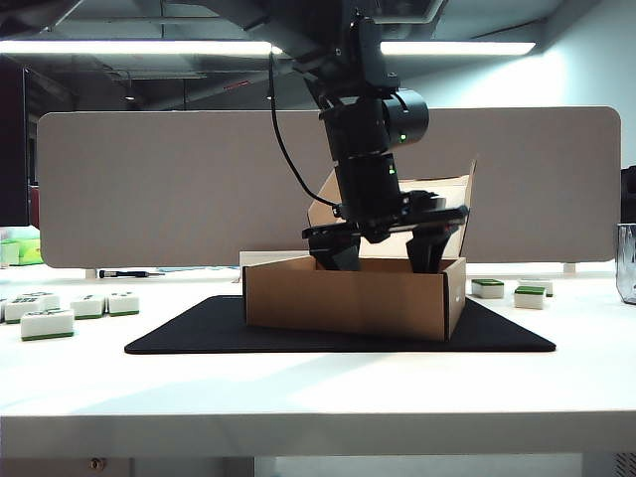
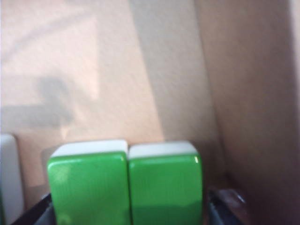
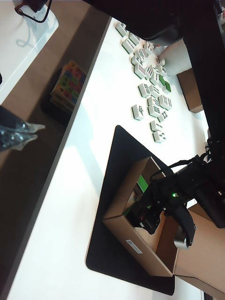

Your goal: Pick up four mahjong tiles and put them into the paper box.

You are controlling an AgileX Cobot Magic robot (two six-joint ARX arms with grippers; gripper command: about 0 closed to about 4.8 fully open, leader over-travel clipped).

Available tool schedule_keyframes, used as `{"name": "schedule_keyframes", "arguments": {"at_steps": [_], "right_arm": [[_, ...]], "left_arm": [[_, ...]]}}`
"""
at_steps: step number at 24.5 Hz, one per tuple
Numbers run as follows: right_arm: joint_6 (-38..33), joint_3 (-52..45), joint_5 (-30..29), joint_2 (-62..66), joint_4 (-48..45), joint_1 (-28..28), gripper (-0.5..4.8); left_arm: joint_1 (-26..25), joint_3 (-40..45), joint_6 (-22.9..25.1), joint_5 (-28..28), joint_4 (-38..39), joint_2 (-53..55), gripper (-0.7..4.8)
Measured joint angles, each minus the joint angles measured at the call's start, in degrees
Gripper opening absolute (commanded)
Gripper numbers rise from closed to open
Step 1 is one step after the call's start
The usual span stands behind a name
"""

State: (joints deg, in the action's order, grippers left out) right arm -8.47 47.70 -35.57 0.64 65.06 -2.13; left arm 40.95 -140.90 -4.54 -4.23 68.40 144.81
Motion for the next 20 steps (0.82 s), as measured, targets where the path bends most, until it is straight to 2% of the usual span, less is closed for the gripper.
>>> {"name": "schedule_keyframes", "arguments": {"at_steps": [5, 9, 14, 17, 20], "right_arm": [[0.00, 0.00, -0.02, 0.00, 0.00, 0.00, -0.01], [0.00, 0.00, -0.02, 0.00, -0.02, 0.00, -0.01], [0.11, -0.04, -0.02, 0.02, -2.34, 0.00, -0.01], [0.59, -0.87, -0.04, 0.02, -6.23, 0.00, -0.01], [0.63, -4.35, -0.02, 0.02, -10.12, 0.00, -0.01]], "left_arm": [[-0.02, 0.00, 0.00, -4.04, 1.92, -3.17, 3.86], [-1.31, 0.00, 0.92, -4.81, 3.89, -8.48, 3.85], [-7.23, 0.00, 1.09, -4.76, 6.86, -16.20, 3.57], [-10.80, 0.00, 1.11, -4.74, 8.28, -19.61, 2.93], [-16.63, 3.19, 1.11, -4.57, 9.79, -25.73, 2.75]]}}
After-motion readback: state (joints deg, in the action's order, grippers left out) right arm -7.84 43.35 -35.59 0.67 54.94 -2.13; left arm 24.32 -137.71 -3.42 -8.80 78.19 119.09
